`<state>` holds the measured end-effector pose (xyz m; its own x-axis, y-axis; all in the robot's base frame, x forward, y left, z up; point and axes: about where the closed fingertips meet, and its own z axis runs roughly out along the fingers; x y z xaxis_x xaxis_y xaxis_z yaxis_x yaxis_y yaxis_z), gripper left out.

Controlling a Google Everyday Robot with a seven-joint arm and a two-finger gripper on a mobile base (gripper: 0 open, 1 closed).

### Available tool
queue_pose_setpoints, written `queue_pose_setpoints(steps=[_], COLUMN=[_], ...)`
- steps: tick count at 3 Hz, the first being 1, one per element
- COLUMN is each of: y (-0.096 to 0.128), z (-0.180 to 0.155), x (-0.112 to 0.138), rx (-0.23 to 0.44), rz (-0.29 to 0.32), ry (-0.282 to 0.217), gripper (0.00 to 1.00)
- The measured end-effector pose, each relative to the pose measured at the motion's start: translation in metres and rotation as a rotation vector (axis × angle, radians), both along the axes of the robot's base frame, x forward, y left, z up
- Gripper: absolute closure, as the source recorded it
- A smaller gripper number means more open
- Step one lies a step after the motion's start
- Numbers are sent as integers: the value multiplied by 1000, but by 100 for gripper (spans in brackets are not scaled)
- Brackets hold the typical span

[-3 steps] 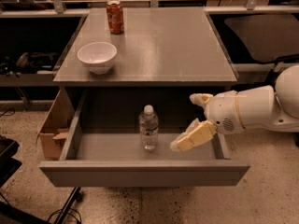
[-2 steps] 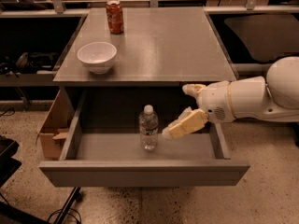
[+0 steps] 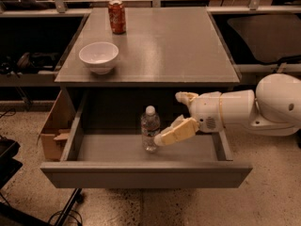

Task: Pick water bottle from top drawer and place on counter

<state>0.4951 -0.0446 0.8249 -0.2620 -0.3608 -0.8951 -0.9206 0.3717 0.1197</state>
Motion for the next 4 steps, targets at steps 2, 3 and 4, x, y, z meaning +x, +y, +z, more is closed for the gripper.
queue_pose_setpoints(steps=[2, 3, 4], y=[25, 30, 36], z=[-45, -52, -56], x=[32, 56, 76], rx=[240, 272, 250], rz=[-34, -4, 41], ry=[-123, -223, -280], gripper=[0, 0, 0])
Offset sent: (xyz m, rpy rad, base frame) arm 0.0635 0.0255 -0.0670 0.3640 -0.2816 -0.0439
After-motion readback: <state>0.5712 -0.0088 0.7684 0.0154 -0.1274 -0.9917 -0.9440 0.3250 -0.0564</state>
